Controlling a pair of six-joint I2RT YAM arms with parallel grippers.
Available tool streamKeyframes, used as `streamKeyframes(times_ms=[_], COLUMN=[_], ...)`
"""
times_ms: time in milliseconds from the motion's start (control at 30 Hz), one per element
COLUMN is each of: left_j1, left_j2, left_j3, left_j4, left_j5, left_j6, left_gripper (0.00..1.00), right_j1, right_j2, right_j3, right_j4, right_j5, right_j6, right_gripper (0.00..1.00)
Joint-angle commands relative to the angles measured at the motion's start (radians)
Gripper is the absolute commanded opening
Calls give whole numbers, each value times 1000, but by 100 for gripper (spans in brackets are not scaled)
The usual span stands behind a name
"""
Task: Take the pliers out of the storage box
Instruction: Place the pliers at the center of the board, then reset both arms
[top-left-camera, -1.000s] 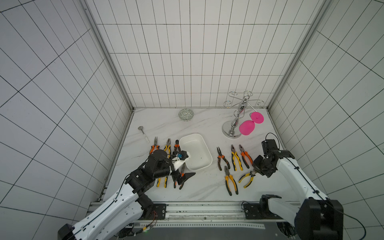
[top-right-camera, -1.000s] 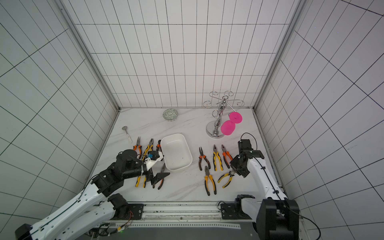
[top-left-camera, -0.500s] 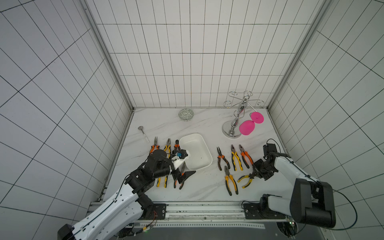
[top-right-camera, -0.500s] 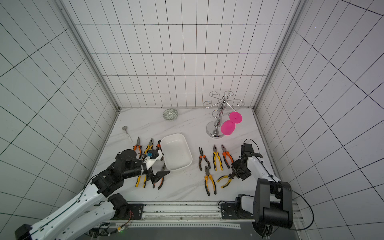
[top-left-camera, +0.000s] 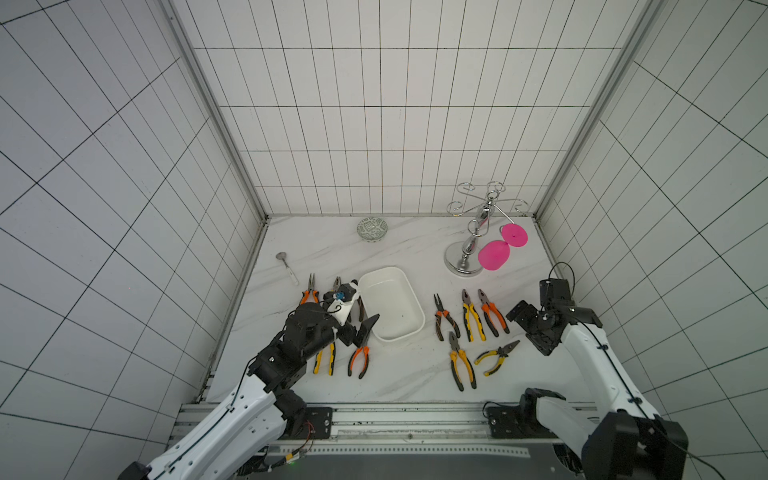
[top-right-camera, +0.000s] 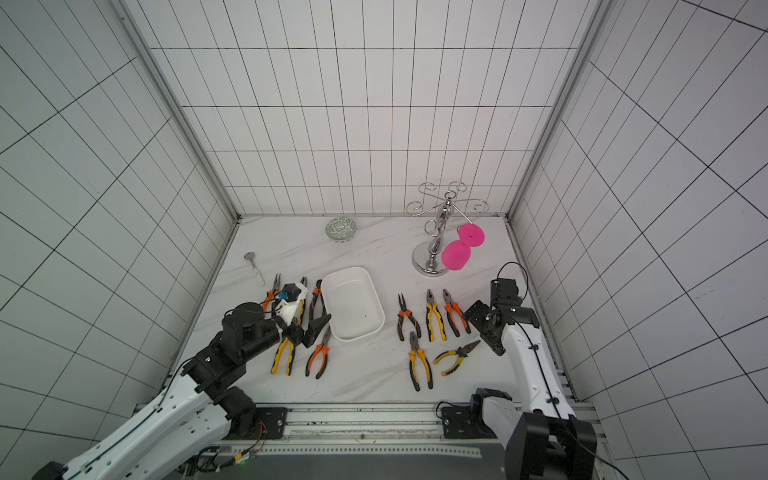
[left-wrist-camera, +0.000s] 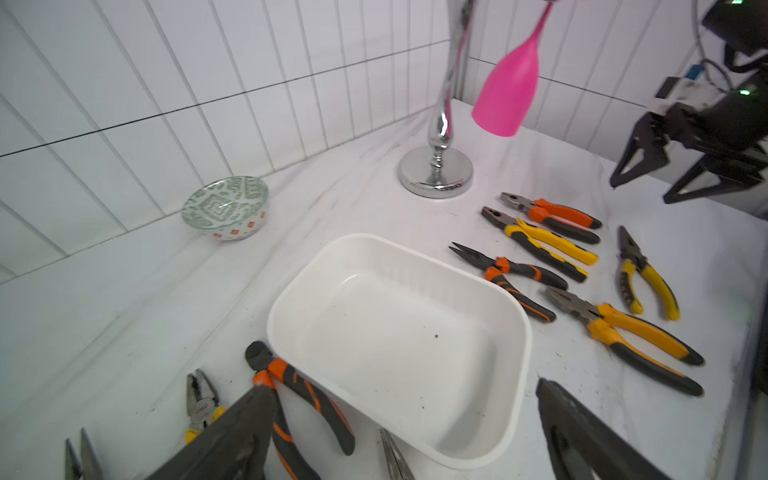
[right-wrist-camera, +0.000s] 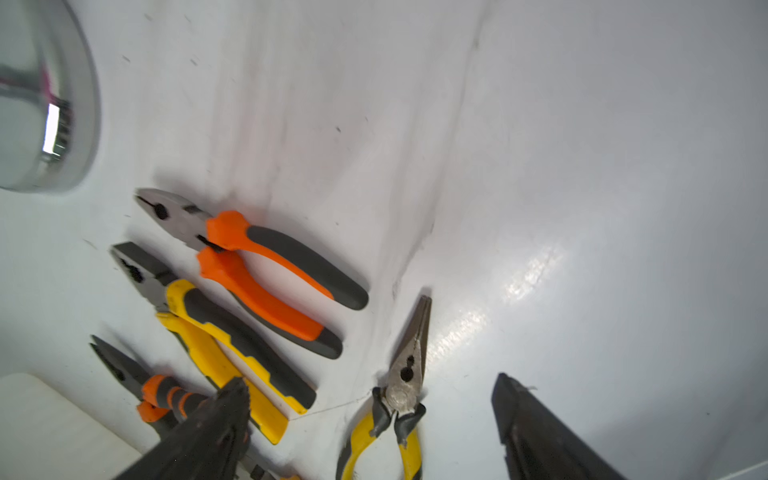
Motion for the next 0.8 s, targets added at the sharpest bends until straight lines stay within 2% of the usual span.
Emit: streamKeyframes(times_ms=[0, 200, 300, 500, 600, 767], left_j1=[78, 147, 183, 294, 345, 441], left_j2=[-25, -24, 11, 123, 210, 371], left_j3=[-43, -127, -152, -201, -224, -230], left_j4=[87, 148, 200, 366, 463, 634], left_j5=[-122, -305, -360, -379, -380, -294], left_j6=[-105, -101, -71, -74, -56, -82], left_gripper=[99, 99, 99, 99, 99, 99], right_j1=[-10, -5, 0, 1, 0, -2], right_j2=[-23, -9, -14, -7, 62, 220], right_j3=[65, -9, -84, -314, -368, -415], right_j4=[104, 463, 677, 1111, 1234, 1502], right_j5=[91, 64, 16, 127, 157, 158], right_j6=[-156, -336, -454, -538, -554, -543], right_gripper=[99, 99, 99, 99, 99, 99])
